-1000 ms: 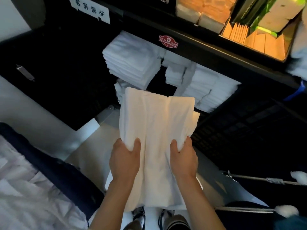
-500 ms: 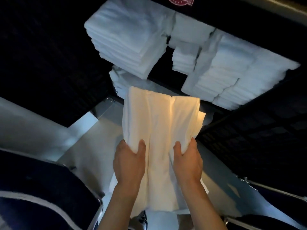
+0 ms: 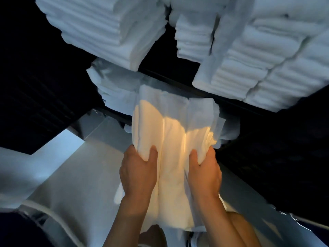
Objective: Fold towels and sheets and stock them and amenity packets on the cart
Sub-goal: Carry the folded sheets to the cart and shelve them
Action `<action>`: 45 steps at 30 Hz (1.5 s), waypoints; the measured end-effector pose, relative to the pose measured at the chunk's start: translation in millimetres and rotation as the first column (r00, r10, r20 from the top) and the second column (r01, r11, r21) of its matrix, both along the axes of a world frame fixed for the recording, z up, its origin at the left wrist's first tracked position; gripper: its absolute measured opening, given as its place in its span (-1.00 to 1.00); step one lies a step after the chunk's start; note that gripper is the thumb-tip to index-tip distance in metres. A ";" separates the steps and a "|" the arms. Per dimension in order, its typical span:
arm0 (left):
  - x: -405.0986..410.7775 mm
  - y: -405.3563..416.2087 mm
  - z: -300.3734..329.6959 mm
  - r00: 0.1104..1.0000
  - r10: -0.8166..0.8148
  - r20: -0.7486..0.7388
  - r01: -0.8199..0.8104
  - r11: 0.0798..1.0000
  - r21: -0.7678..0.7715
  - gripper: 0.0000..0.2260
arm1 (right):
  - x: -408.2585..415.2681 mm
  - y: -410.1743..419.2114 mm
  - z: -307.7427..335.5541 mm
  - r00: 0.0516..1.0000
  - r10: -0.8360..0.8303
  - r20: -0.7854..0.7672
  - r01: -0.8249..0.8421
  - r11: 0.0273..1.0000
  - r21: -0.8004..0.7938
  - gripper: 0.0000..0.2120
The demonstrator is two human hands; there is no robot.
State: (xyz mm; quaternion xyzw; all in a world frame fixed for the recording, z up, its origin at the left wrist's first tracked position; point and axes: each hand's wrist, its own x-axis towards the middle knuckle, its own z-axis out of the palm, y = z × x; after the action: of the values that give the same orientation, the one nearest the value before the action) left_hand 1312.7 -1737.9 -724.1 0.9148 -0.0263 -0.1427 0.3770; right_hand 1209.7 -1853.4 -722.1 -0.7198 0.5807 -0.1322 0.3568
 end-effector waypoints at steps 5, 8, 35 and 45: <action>17.1 -32.4 -56.1 0.999 -0.033 0.037 0.033 0.999 -0.005 -0.55 | 12.3 -28.7 -57.0 0.999 -0.039 0.018 0.039 0.999 -0.017 -0.58; 22.1 -47.4 -86.5 0.995 -0.068 0.072 0.071 0.997 -0.032 -0.58 | 14.8 -41.4 -88.2 0.997 -0.073 0.039 0.073 0.997 -0.010 -0.50; 108.8 -191.4 -113.2 0.944 -0.228 0.239 0.270 0.950 -0.159 -0.40 | 72.6 -180.5 -111.4 0.979 -0.082 0.184 0.133 0.950 -0.283 -0.51; 124.3 -182.9 -134.4 0.929 -0.360 0.085 0.363 0.932 -0.015 -0.10 | 74.2 -189.5 -132.0 0.988 -0.060 0.140 0.088 0.977 -0.196 -0.31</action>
State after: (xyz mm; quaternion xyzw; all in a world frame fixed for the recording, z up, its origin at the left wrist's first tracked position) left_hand 1436.9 -1920.7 -858.5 0.8935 -0.2116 -0.1721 0.3567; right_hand 1283.9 -2043.0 -854.1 -0.7196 0.5655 -0.2515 0.3148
